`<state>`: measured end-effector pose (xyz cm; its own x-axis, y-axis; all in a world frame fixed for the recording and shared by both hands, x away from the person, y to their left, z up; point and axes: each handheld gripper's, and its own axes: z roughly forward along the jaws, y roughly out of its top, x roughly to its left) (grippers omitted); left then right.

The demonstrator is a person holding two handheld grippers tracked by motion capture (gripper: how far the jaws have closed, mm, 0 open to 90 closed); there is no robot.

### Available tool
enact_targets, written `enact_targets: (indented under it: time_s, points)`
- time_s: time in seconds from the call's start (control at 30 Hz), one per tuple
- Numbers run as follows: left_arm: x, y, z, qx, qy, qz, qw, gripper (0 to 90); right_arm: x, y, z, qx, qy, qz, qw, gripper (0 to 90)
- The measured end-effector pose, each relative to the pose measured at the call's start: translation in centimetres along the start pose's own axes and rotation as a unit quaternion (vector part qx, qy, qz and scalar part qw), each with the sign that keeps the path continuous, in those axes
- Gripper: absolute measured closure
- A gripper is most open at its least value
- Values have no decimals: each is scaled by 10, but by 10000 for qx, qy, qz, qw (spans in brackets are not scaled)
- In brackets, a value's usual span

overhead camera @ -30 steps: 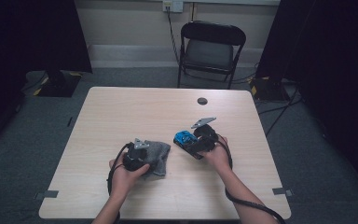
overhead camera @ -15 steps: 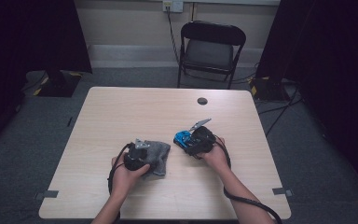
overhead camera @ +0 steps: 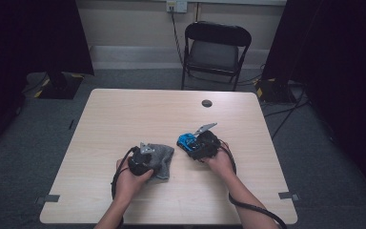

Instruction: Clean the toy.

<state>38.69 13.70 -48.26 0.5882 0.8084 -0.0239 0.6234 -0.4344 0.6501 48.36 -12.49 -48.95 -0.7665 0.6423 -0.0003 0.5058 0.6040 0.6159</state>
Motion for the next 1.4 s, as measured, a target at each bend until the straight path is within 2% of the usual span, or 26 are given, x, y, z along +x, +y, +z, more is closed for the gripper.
enact_targets:
  time_s: [0.23,0.5,0.77,0.9,0.97,1.03,1.1,1.13,1.4]
  points:
    - [0,-1,0,-16,16,16,10000,464,1,-1,-1,-10,-36,55,10000,256]
    - [1,-1,0,-20,-26,23,10000,470,3,3,-1,140,-93,114,9998,257]
    - [3,-1,-1,-54,-105,-126,9999,466,6,4,0,145,-189,250,9994,254]
    - [4,-1,-1,-69,-141,-155,9998,467,6,5,2,50,-195,145,9997,253]
    - [4,0,-1,-63,-137,-139,9998,466,6,7,2,-34,-196,8,9998,248]
    - [4,0,-1,-56,-147,-133,9998,466,5,10,2,-69,-115,37,9999,232]
    - [4,-1,-1,-63,-155,-139,9998,466,5,12,2,-98,-130,-32,9999,211]
    - [4,-1,-1,-61,-154,-136,9998,466,4,14,3,-122,-43,-40,9999,194]
    - [5,-1,-1,-70,-168,-133,9997,466,6,20,16,55,-80,-279,9996,148]
